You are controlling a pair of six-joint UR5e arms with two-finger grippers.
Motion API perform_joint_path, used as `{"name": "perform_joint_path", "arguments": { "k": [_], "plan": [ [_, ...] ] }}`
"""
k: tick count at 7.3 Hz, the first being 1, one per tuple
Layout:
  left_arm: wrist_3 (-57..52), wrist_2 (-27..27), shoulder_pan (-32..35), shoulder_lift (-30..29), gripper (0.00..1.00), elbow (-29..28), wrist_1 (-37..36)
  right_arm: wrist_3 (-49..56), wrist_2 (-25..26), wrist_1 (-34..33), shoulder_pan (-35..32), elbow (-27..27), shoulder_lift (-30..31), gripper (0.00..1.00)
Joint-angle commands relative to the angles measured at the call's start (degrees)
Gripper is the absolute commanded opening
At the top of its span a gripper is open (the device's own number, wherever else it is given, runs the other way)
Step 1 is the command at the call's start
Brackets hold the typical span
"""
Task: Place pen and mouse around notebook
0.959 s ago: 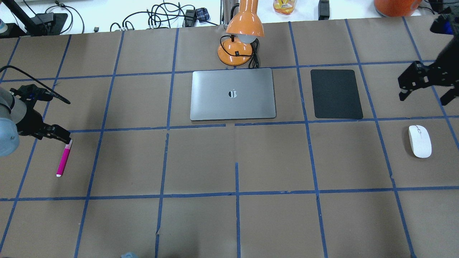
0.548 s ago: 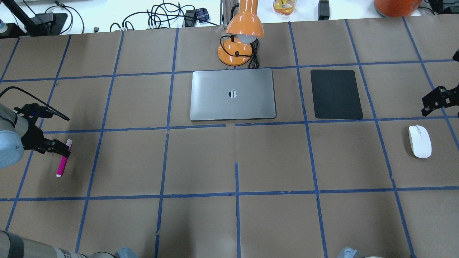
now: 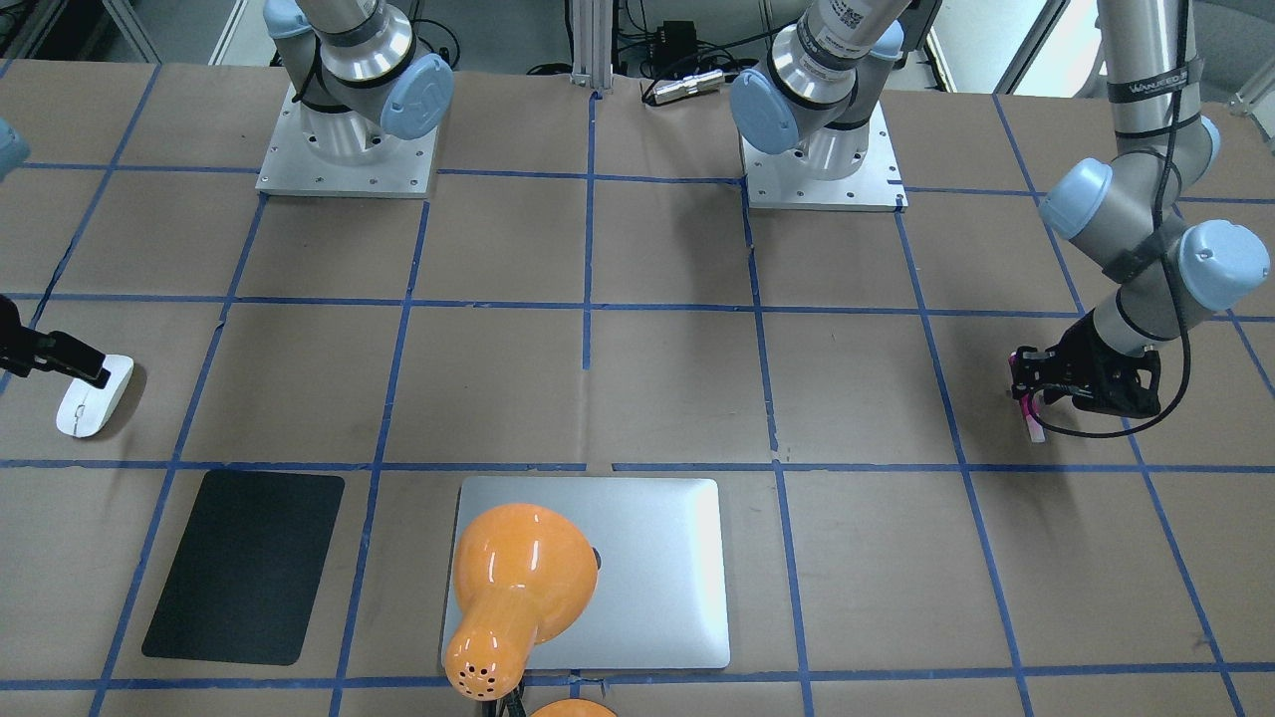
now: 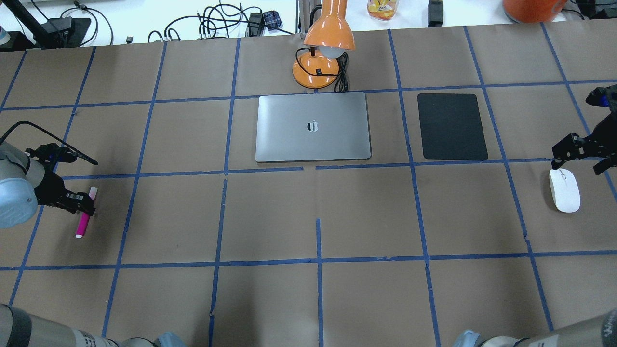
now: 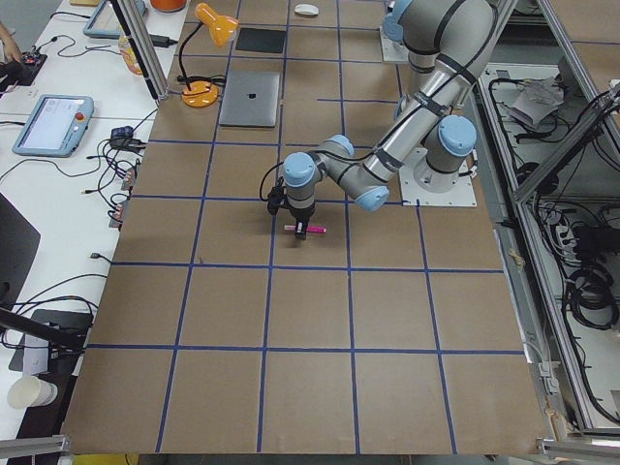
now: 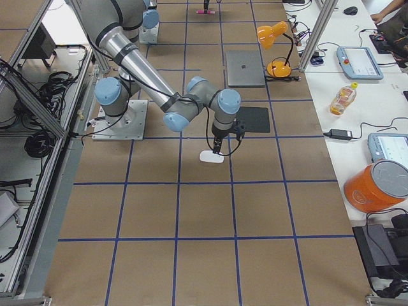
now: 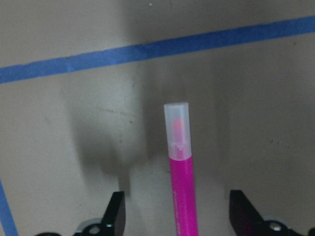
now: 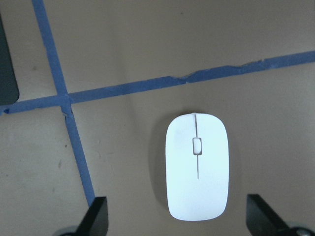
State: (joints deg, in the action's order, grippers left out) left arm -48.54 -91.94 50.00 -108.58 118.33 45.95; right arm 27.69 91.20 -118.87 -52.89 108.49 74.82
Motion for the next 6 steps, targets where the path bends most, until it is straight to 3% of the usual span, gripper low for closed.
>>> {"name": "perform_joint_path", "arguments": {
  "k": [1,4,6],
  "plan": [
    [0.02,0.09,0.01,-0.4,0.05,0.06,0.11,0.17,0.38,-5.39,0.76,2.41,-1.43,1.0],
    [2.46,0.09,0.18,0.29,0.0,-0.03,1.24,0.09,0.38,-7.68,0.86,2.95,-4.5,1.0],
    [20.91,1.75,6.64,4.06,0.0,-1.6,9.64,0.09,1.26,-7.69,0.86,2.95,-5.03,1.0]
  ]
}}
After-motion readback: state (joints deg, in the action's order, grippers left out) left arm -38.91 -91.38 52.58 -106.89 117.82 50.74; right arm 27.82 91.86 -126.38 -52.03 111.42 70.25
